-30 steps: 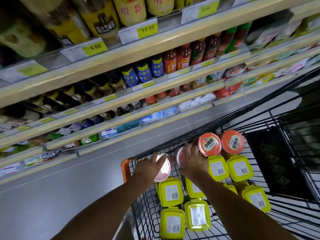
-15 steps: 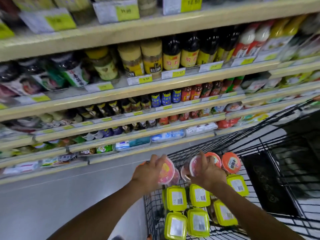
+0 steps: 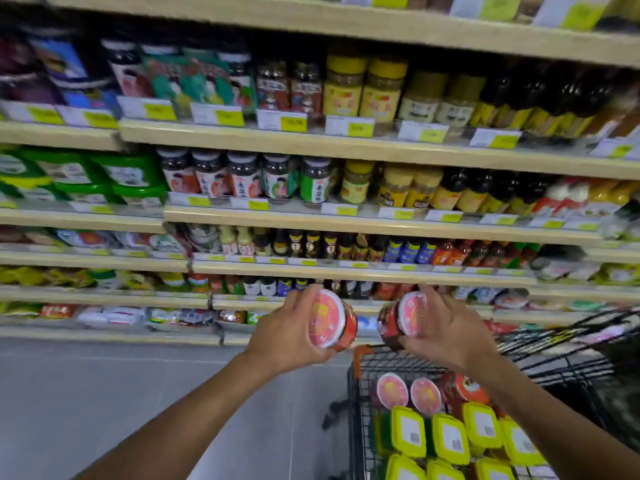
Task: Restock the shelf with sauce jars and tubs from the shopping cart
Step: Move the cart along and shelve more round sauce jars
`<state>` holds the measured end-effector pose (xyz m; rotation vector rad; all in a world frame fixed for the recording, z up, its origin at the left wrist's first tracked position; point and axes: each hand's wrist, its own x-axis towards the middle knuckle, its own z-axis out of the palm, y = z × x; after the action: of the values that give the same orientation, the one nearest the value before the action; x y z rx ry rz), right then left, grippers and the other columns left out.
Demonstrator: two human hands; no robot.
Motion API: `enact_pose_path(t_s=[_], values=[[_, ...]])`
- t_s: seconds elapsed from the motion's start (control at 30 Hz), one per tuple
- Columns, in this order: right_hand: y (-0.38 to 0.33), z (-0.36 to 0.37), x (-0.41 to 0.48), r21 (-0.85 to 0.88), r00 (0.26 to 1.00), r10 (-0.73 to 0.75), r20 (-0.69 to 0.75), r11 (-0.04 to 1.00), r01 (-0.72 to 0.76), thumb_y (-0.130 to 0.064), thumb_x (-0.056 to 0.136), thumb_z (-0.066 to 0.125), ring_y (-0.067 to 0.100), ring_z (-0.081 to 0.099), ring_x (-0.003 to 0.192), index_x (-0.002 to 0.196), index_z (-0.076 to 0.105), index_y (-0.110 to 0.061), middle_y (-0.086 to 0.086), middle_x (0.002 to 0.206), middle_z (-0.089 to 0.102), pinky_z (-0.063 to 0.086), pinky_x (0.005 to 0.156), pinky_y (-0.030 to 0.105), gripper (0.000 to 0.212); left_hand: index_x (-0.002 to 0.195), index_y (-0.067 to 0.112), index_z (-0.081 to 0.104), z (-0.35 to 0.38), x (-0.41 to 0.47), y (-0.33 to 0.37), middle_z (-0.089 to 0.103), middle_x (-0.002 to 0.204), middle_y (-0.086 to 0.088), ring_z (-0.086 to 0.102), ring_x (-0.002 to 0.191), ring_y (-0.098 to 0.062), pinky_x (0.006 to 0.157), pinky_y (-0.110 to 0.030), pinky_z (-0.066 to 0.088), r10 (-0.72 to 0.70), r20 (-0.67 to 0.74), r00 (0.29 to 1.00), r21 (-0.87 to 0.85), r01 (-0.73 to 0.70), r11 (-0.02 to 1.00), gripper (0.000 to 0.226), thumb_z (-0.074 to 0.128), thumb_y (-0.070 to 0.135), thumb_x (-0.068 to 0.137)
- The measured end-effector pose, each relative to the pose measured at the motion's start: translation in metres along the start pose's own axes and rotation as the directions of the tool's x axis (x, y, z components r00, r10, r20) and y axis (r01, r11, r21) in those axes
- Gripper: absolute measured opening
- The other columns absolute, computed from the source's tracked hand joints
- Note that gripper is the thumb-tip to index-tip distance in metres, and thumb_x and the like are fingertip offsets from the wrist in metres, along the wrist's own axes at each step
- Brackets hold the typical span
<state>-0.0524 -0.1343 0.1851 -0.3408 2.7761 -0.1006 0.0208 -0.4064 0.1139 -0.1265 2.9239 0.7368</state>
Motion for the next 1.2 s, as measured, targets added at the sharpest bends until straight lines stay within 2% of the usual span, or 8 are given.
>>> enact_pose_path(t_s=[0.07, 0.17, 0.3, 0.53, 0.77, 0.97, 1.07, 1.2], values=[[-0.047, -0.02, -0.018, 0.023, 0.999, -0.047, -0.019, 0.999, 0.047, -0.099, 0.049, 0.043, 0.029, 0.038, 0.142, 0.16, 0.006, -0.033, 0.004, 0.158, 0.036, 0.038, 0.111, 0.04, 0.134, 0.148, 0.044, 0.009, -0.033, -0.029, -0.026, 0.039, 0.138, 0.006, 0.062, 0.114, -0.026, 0.085, -0.038, 0.056, -0.016, -0.062, 0.998, -0.011, 0.015, 1.0, 0.116, 0.076, 0.076, 0.06], [-0.111, -0.038, -0.035, 0.02, 0.991, -0.107, -0.078, 0.994, 0.109, -0.084, 0.064, 0.062, 0.028, 0.035, 0.143, 0.159, 0.009, -0.033, 0.002, 0.158, 0.036, 0.035, 0.113, 0.041, 0.12, 0.15, 0.043, 0.008, -0.079, -0.074, -0.07, 0.039, 0.138, 0.008, 0.062, 0.113, -0.026, 0.083, -0.038, 0.056, -0.053, -0.166, 0.985, -0.006, 0.053, 0.999, 0.118, 0.075, 0.08, 0.059], [-0.193, -0.05, -0.045, -0.115, 0.957, -0.226, -0.181, 0.971, 0.208, -0.094, 0.046, 0.036, 0.029, 0.04, 0.137, 0.157, 0.013, -0.035, 0.0, 0.152, 0.046, 0.036, 0.109, 0.043, 0.128, 0.15, 0.043, 0.01, -0.138, -0.136, -0.125, 0.038, 0.14, 0.009, 0.061, 0.115, -0.026, 0.085, -0.037, 0.054, -0.116, -0.27, 0.956, -0.045, 0.107, 0.993, 0.119, 0.076, 0.079, 0.057], [-0.323, -0.071, -0.072, -0.248, 0.834, -0.428, -0.348, 0.9, 0.358, -0.095, 0.05, 0.037, 0.026, 0.044, 0.13, 0.153, 0.024, -0.036, -0.004, 0.142, 0.053, 0.037, 0.102, 0.042, 0.119, 0.15, 0.045, 0.008, -0.223, -0.243, -0.205, 0.034, 0.143, 0.012, 0.059, 0.119, -0.022, 0.084, -0.037, 0.055, -0.233, -0.442, 0.866, -0.099, 0.211, 0.973, 0.119, 0.075, 0.078, 0.058], [-0.424, -0.103, -0.078, -0.03, 0.778, -0.549, -0.304, 0.822, 0.569, -0.081, 0.057, 0.061, 0.024, 0.056, 0.121, 0.152, 0.014, -0.043, -0.008, 0.149, 0.034, 0.052, 0.087, 0.041, 0.112, 0.152, 0.045, 0.009, -0.284, -0.297, -0.259, 0.036, 0.142, 0.015, 0.054, 0.122, -0.015, 0.091, -0.039, 0.056, -0.333, -0.558, 0.76, -0.232, 0.243, 0.942, 0.125, 0.07, 0.088, 0.052], [-0.495, -0.119, -0.05, 0.12, 0.719, -0.595, -0.359, 0.735, 0.668, -0.074, 0.053, 0.068, 0.022, 0.051, 0.122, 0.147, 0.024, -0.045, -0.005, 0.143, 0.037, 0.048, 0.093, 0.039, 0.108, 0.155, 0.043, 0.01, -0.325, -0.306, -0.295, 0.035, 0.148, 0.015, 0.048, 0.125, -0.01, 0.096, -0.033, 0.052, -0.372, -0.627, 0.685, -0.287, 0.241, 0.927, 0.126, 0.075, 0.084, 0.054], [-0.53, -0.122, -0.031, 0.15, 0.701, -0.605, -0.377, 0.707, 0.691, -0.069, 0.056, 0.073, 0.02, 0.053, 0.115, 0.145, 0.026, -0.046, -0.006, 0.135, 0.04, 0.046, 0.088, 0.034, 0.103, 0.154, 0.046, 0.01, -0.346, -0.297, -0.318, 0.035, 0.148, 0.02, 0.046, 0.123, -0.006, 0.094, -0.029, 0.05, -0.358, -0.637, 0.683, -0.274, 0.233, 0.933, 0.127, 0.075, 0.086, 0.052], [-0.574, -0.131, 0.003, 0.155, 0.681, -0.629, -0.375, 0.681, 0.715, -0.068, 0.059, 0.073, 0.02, 0.051, 0.12, 0.148, 0.023, -0.046, -0.007, 0.139, 0.036, 0.047, 0.09, 0.035, 0.105, 0.153, 0.046, 0.01, -0.382, -0.27, -0.351, 0.034, 0.149, 0.02, 0.048, 0.125, -0.009, 0.097, -0.035, 0.053, -0.333, -0.637, 0.695, -0.246, 0.226, 0.943, 0.125, 0.075, 0.085, 0.054]])
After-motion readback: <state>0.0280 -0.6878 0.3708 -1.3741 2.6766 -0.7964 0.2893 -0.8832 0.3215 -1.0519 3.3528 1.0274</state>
